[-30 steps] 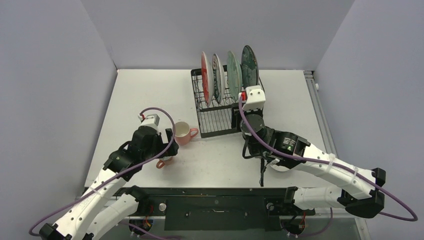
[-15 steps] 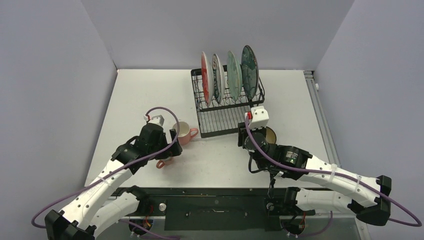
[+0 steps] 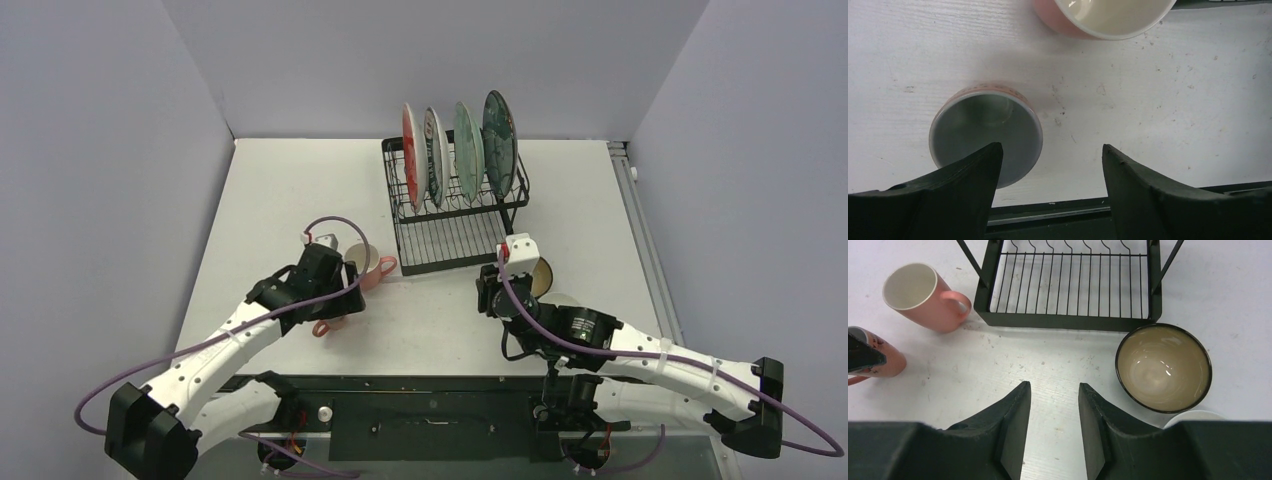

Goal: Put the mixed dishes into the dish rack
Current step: Pick up the cup at the center of the board.

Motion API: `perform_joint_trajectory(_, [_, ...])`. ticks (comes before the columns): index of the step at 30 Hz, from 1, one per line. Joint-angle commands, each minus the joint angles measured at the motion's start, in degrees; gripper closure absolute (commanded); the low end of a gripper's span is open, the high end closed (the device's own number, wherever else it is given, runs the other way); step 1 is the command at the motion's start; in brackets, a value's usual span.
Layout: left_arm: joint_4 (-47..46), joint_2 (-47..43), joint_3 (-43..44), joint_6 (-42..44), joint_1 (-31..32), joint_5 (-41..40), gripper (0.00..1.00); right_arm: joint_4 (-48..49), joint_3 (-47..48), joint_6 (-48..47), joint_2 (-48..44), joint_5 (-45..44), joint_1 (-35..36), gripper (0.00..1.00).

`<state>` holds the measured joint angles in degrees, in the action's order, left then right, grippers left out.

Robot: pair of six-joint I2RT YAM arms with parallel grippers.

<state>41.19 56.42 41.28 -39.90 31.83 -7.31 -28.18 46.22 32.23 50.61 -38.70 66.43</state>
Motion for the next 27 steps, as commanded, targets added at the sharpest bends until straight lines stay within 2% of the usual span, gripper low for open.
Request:
perform_joint_trajectory(1, [-4.29,2.48,-0.53,-0.23,0.33,-1.47,0.35,2.97,-1.99,2.61,-1.58,1.13,0.44,0.64])
perform_joint_trajectory(8, [-5.40,4.64,-1.64,-0.02,0.42,-2.14,0.47,3.16,-3.49,3.21,-2.03,1.37,0.50,0.65])
perform_joint_trajectory(12, [-5.52,5.32,-2.08,0.36,0.41,-2.62,0.58,3.40,-4.03,3.46,-1.97,1.58,0.50,0.66])
perform_joint_trajectory(16, [-6.06,5.64,-2.49,0.60,0.47,-2.39,0.74,3.59,-4.35,3.91,-1.61,1.92,0.61,0.67])
perform_joint_trajectory(23, [-5.98,5.21,-2.38,1.11,0.55,-1.70,0.91,3.53,-5.55,5.06,-2.09,2.66,0.56,0.68])
perform_joint_trajectory(24, [-6.00,5.00,-2.33,1.08,0.63,-1.31,0.97,3.55,-5.77,5.33,-2.18,2.71,0.59,0.68])
perform_joint_trajectory(27, [-5.58,4.34,-1.81,1.12,1.03,-1.06,1.00,3.19,-6.07,5.75,-2.73,2.98,0.63,0.68])
